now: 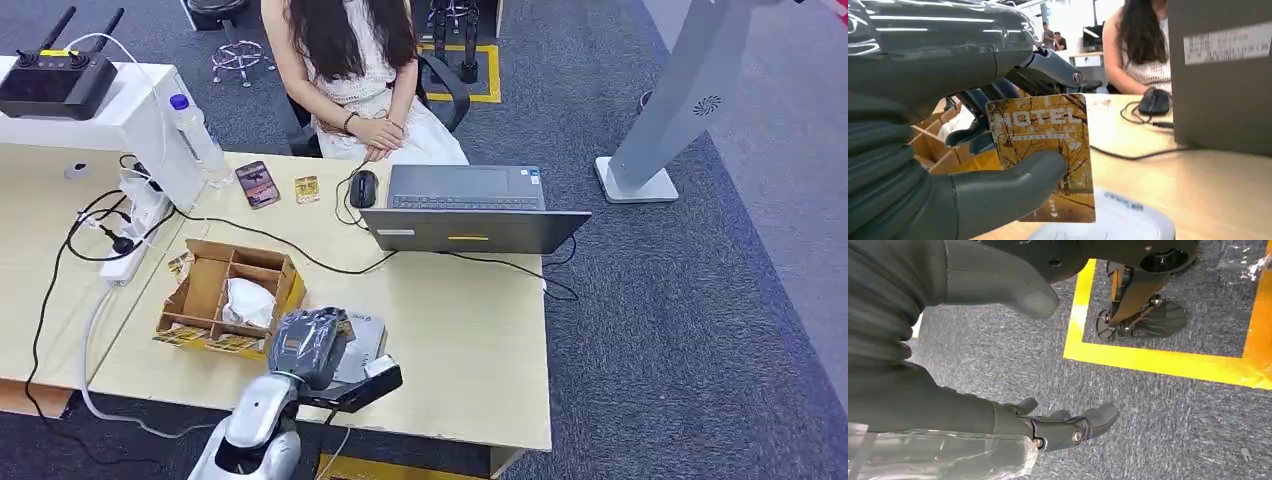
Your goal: Pass the card to the sensor for recognition and then transmit it.
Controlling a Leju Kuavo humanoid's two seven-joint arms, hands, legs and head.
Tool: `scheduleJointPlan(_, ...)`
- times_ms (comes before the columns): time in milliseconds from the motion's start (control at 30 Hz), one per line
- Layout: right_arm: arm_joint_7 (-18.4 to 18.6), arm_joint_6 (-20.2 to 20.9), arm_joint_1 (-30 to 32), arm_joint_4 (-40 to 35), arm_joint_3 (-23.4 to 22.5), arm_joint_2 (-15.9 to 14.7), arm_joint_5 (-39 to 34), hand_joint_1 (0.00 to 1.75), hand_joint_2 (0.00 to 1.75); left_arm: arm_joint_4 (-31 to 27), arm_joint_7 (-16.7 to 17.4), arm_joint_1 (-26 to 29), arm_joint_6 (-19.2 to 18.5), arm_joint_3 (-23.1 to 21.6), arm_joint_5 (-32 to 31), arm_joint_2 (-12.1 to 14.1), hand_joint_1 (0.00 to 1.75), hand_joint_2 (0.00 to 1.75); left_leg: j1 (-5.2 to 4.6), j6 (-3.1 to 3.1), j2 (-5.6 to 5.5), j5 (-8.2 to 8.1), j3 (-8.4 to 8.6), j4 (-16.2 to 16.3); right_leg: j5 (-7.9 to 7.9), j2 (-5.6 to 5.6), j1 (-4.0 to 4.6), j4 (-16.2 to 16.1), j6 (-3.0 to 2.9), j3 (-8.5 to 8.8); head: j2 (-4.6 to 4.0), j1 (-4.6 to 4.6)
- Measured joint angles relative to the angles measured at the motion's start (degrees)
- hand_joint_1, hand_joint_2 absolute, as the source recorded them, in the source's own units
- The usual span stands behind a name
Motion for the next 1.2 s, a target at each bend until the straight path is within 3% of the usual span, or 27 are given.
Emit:
scheduleJointPlan(700,-0.17,0.13,-0.01,0.0,0.0,0.02,0.5,0.0,1.75,4.63,-0.11,-1.12,0.15,0.0,0.04,-0.48,1.75,1.75,0.0,0.0,-0.01,0.0,0.01,0.0,0.0,-0.02,0.0,0.0,0.0,0.04,0.0,0.0)
scheduleJointPlan(800,-0.17,0.15,-0.01,0.0,0.0,0.02,0.85,0.0,1.75,5.07,-0.7,-1.22,2.13,0.0,-0.57,-0.68,1.75,1.75,0.0,0.0,-0.01,0.0,0.01,0.0,0.0,-0.02,0.0,0.0,0.0,0.04,0.0,0.0)
scheduleJointPlan(867,-0.17,0.11,0.01,0.0,0.0,0.15,1.01,0.0,1.75,4.99,-1.77,-1.03,6.02,0.02,-1.14,-0.87,1.75,1.75,0.0,0.0,-0.01,0.01,0.0,0.0,0.0,-0.02,0.0,0.0,0.0,0.02,0.0,0.0)
scheduleJointPlan(967,-0.17,-0.07,0.02,-0.02,0.0,0.46,1.44,0.0,1.75,0.73,-2.86,-0.64,10.71,0.79,-2.23,-1.6,1.75,1.75,0.0,0.0,-0.01,0.01,-0.02,0.0,0.0,-0.02,0.0,0.01,0.0,0.01,0.0,0.0)
scheduleJointPlan(1100,-0.26,-0.2,0.03,-0.02,0.0,0.79,2.25,0.0,1.75,-8.47,-2.45,-1.04,9.96,2.3,-3.83,-2.19,1.75,1.75,0.0,0.0,-0.01,0.01,-0.03,0.0,0.0,-0.01,0.0,0.0,0.0,-0.01,0.0,-0.02)
scheduleJointPlan(1200,-0.48,0.13,-0.01,-0.02,0.02,0.87,3.34,0.0,1.75,-13.2,0.93,-4.43,7.35,4.39,-4.5,-2.14,1.75,1.75,0.01,-0.02,-0.06,0.03,-0.03,0.0,0.01,-0.06,0.01,0.01,0.0,0.0,0.0,0.0)
